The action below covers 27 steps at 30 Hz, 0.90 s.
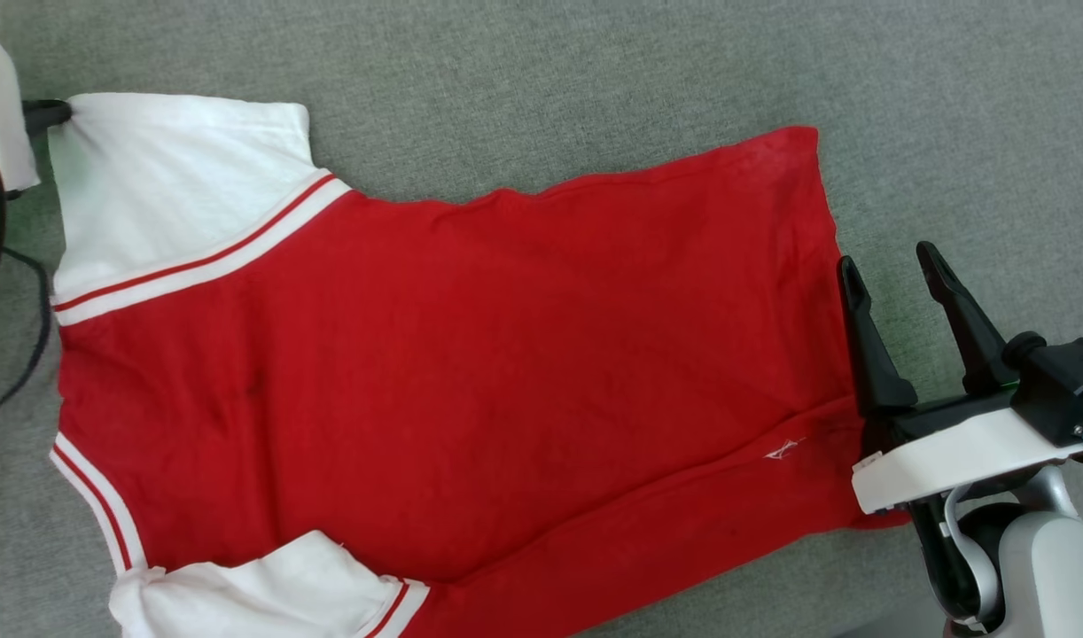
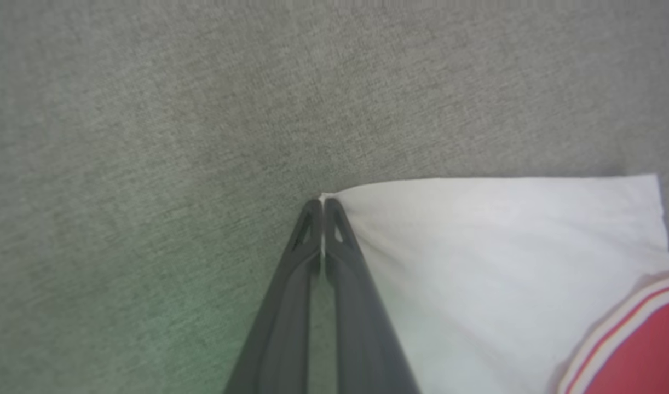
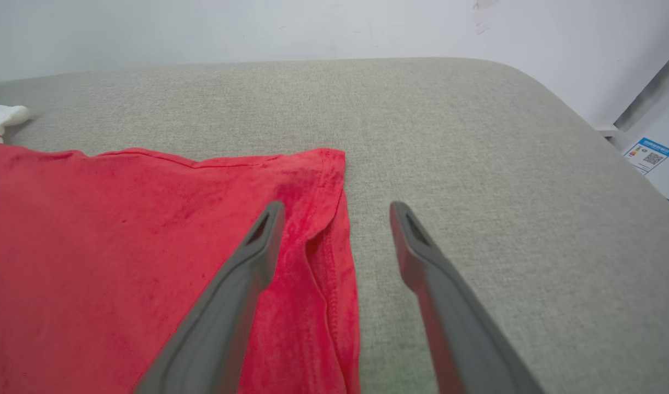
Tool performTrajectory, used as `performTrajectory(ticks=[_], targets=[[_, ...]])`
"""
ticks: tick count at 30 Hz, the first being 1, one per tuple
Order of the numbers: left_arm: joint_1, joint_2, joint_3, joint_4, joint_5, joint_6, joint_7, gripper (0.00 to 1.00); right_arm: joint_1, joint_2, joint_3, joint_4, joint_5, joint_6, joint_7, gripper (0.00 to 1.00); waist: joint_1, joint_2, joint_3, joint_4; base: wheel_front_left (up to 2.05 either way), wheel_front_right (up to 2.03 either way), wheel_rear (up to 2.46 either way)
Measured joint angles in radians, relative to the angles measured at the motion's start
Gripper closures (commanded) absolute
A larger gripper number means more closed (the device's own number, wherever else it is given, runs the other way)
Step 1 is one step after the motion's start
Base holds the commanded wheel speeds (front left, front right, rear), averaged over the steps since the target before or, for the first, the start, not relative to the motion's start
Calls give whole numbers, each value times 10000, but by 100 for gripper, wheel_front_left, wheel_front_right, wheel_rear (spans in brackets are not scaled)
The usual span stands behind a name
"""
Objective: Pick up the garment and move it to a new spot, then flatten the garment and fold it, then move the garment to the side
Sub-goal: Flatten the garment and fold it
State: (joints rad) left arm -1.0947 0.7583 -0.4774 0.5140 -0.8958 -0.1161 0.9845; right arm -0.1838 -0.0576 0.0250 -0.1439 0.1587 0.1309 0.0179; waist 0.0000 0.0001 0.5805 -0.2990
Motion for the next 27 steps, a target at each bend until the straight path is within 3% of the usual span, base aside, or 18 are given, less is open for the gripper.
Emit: performTrajectory(ticks=[6,11,15,19,27], targets=[[161,-426,-4,-98,-188,-105,-1515,100,-29,-176,-46,-54,-88,0,311,0,0,0,-449,200,0,0,0],[358,-443,-378,-1262,-573,-132,-2424,100,-366,-1057,-82,-307,-102,0,1300,0,0,0,-906,614,0,0,0],[877,-161,-842,-2520,-853,-132,-3033,100,-975,-1766,221,-341,642,4,2880,0,1,-1,-1250,1018,0,0,0],[1304,123,-1020,-3718,-978,-132,-3526,100,-1750,-2986,458,132,1162,0,4819,0,0,0,-1445,1451,0,0,0],[1778,485,-1116,-5728,-734,-86,-3963,100,-3388,-4086,823,1260,2203,2,7935,0,0,0,-1319,2238,0,0,0]])
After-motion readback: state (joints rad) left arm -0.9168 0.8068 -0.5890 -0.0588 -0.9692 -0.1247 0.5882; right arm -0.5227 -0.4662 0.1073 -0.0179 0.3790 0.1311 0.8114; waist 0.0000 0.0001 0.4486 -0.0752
